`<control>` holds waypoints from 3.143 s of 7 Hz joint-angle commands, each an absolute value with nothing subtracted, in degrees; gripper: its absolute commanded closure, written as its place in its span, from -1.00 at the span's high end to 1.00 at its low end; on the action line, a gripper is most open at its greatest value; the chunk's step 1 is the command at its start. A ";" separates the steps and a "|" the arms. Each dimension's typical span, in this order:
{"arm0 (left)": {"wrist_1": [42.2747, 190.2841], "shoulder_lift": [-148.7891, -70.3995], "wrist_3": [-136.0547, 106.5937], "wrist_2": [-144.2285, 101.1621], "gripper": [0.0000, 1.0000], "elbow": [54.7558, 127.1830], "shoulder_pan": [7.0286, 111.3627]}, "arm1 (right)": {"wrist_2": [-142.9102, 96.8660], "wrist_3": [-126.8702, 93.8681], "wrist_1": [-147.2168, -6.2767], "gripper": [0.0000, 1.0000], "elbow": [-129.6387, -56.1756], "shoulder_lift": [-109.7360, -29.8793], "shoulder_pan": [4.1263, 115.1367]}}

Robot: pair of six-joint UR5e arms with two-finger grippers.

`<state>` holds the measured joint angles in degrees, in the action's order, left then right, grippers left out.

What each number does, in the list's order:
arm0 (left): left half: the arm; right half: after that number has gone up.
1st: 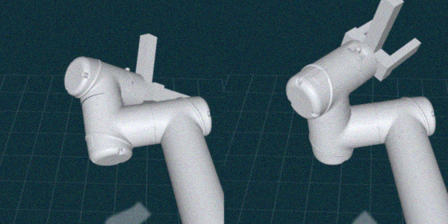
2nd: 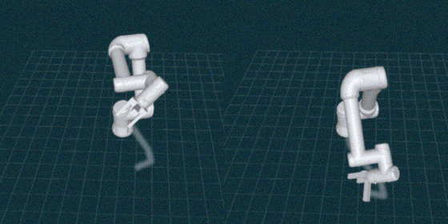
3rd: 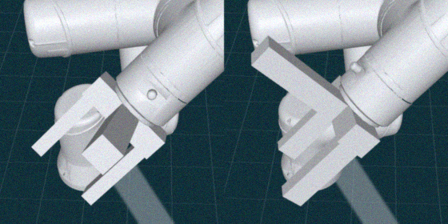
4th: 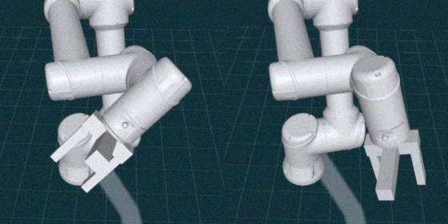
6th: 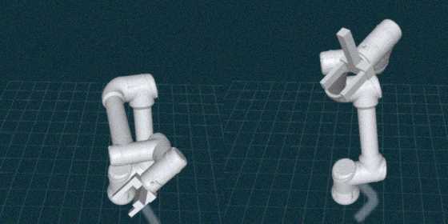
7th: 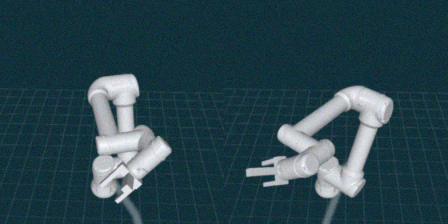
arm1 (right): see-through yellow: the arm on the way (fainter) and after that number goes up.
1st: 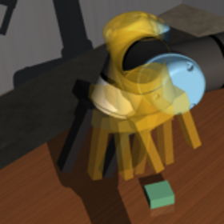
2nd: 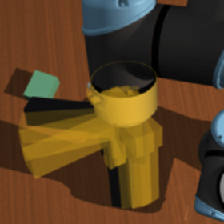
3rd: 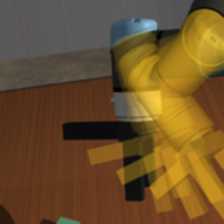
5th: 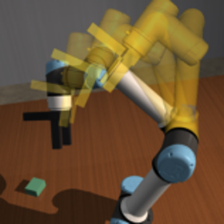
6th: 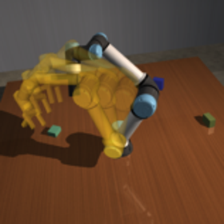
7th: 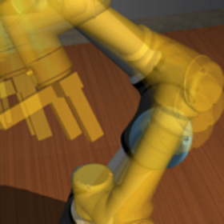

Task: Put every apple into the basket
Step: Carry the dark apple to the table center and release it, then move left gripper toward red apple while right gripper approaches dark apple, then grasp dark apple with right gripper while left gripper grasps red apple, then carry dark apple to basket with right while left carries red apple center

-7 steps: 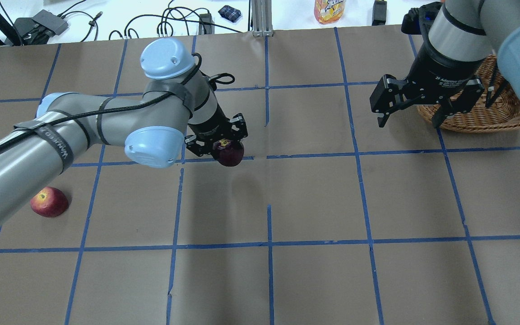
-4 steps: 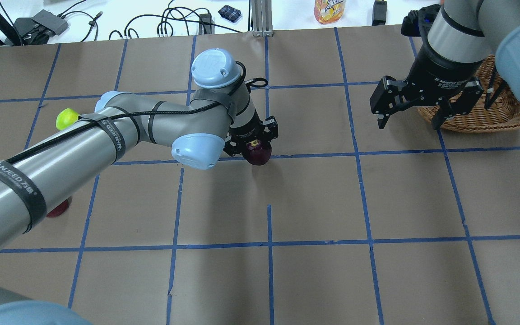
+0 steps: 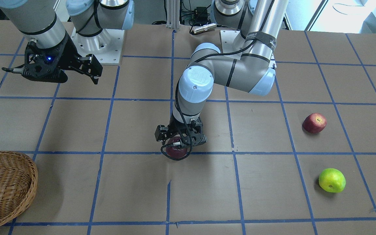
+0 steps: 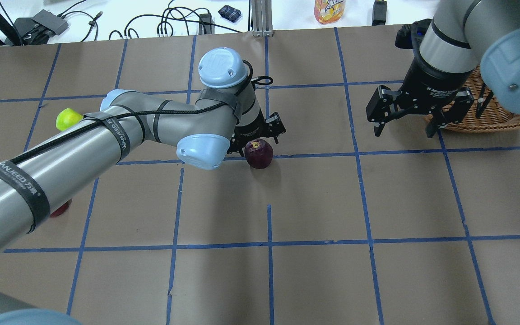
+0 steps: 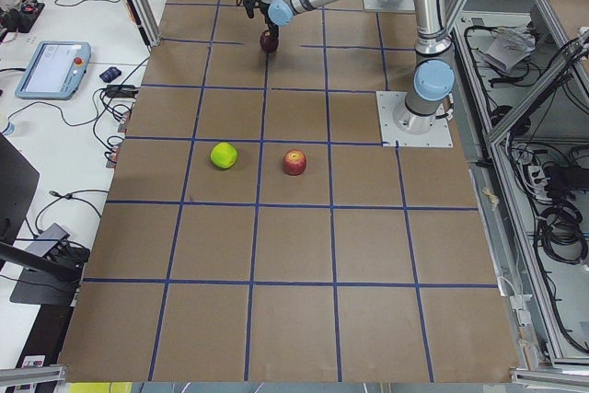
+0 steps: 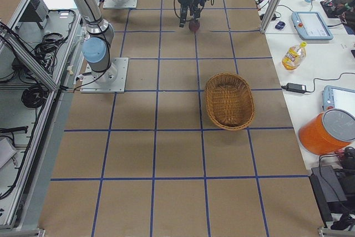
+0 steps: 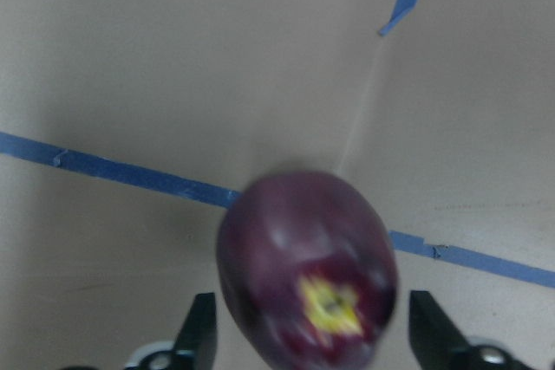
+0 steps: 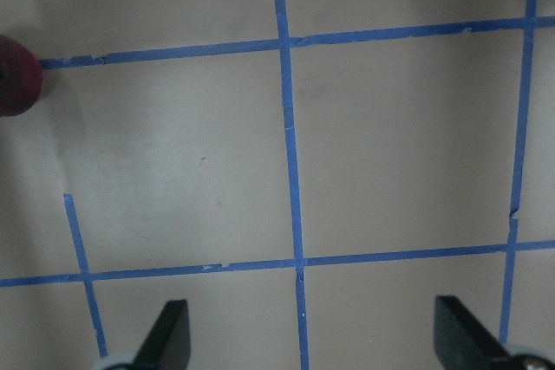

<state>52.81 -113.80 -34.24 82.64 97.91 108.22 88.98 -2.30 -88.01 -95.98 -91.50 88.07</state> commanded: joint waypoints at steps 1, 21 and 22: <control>60.83 -109.36 -26.94 82.53 1.00 92.67 104.62 | 88.77 -3.16 -90.07 1.00 -95.72 -89.49 88.24; 54.76 -107.06 40.34 101.69 -0.90 115.84 55.72 | 85.17 -35.86 -120.95 -1.00 -88.69 -57.38 111.98; 56.15 -104.88 39.56 101.08 -0.90 115.49 56.77 | 85.25 -35.51 -115.28 -1.00 -86.77 -60.70 110.67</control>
<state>55.13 -107.01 40.16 101.57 115.85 55.88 85.17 -35.83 -119.94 -88.34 -57.70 111.86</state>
